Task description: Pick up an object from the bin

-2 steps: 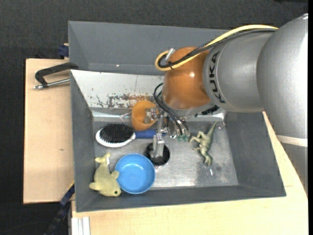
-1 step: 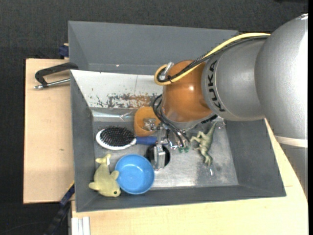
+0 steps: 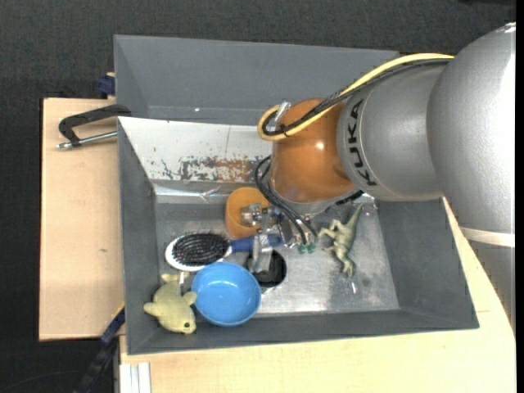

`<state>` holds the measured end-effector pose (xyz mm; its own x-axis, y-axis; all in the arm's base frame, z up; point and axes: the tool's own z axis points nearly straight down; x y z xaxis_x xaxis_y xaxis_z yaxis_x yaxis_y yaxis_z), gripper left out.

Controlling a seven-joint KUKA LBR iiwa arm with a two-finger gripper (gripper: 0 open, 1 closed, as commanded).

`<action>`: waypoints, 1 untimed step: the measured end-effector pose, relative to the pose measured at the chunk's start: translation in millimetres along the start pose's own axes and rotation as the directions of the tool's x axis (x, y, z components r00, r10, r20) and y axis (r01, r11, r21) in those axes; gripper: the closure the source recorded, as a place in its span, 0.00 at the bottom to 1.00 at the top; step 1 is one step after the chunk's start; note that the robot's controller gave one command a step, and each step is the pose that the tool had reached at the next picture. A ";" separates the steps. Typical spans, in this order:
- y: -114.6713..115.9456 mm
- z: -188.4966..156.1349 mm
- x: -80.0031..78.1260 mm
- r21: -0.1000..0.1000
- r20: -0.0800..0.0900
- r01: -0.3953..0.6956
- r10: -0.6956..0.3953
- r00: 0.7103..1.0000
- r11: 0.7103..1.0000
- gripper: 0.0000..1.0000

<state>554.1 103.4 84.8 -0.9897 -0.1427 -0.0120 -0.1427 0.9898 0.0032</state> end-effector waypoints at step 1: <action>-8.7 -155.6 -5.3 0.002 0.003 0.039 -0.039 0.999 0.999 1.00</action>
Offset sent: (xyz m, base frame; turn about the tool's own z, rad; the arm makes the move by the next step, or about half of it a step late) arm 0.0018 -0.0096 0.1492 -0.0398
